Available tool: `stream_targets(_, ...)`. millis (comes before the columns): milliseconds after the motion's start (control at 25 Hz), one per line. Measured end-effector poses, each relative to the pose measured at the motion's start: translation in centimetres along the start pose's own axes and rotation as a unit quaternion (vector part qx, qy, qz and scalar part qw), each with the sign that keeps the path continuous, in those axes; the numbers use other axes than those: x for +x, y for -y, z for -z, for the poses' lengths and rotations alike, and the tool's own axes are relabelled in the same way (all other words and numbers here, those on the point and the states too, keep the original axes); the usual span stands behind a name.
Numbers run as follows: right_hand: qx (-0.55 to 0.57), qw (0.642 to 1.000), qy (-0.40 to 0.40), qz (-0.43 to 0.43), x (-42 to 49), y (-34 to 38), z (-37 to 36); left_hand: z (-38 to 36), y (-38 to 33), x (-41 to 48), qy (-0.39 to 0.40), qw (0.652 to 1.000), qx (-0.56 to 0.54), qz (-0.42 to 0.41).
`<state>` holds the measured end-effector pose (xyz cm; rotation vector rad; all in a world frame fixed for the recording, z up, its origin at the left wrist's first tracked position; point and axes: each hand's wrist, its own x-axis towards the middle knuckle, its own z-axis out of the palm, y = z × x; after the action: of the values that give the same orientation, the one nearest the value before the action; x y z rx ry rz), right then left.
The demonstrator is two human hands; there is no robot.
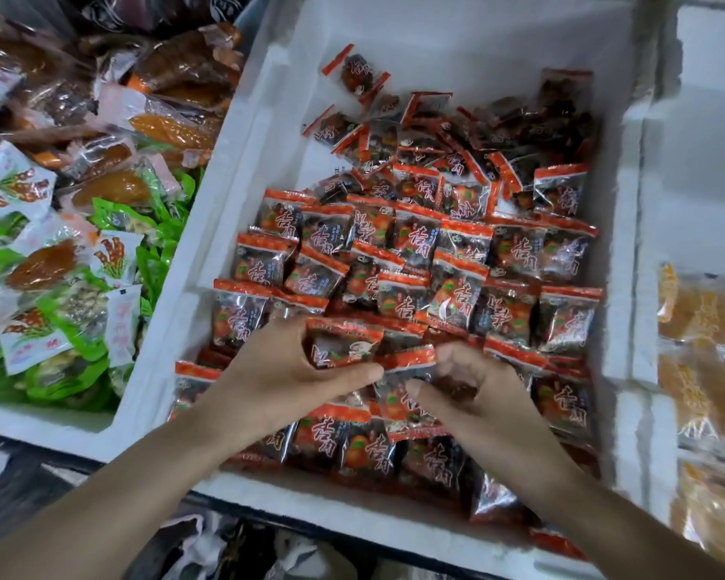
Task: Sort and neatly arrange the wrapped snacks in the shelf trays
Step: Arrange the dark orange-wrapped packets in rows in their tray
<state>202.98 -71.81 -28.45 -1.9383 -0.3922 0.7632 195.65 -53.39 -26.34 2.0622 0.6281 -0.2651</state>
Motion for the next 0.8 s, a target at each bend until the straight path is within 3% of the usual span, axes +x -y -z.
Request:
stream_targets(200, -0.079, 0.996, 0.029, -0.005, -0.9, -0.7, -1.8, -0.3, 2.6, -1.4, 0.015, 0.999, 0.035, 0.019)
stream_targets(440, -0.213, 0.974, 0.074, 0.025, -1.4, -0.4, -2.4, -0.1, 2.8, -2.6, 0.083, 0.992, -0.091, 0.005)
stream_targets(600, -0.187, 0.981, 0.060, 0.001, -1.3, -0.2, -2.0, 0.1, 3.1, -3.0, 0.045, 0.998, -0.042, 0.006)
stream_targets(800, -0.279, 0.956, 0.075, 0.049, -1.6, -0.5, -2.3, -0.2, 3.7, -3.5, 0.052, 0.998, 0.022, 0.017)
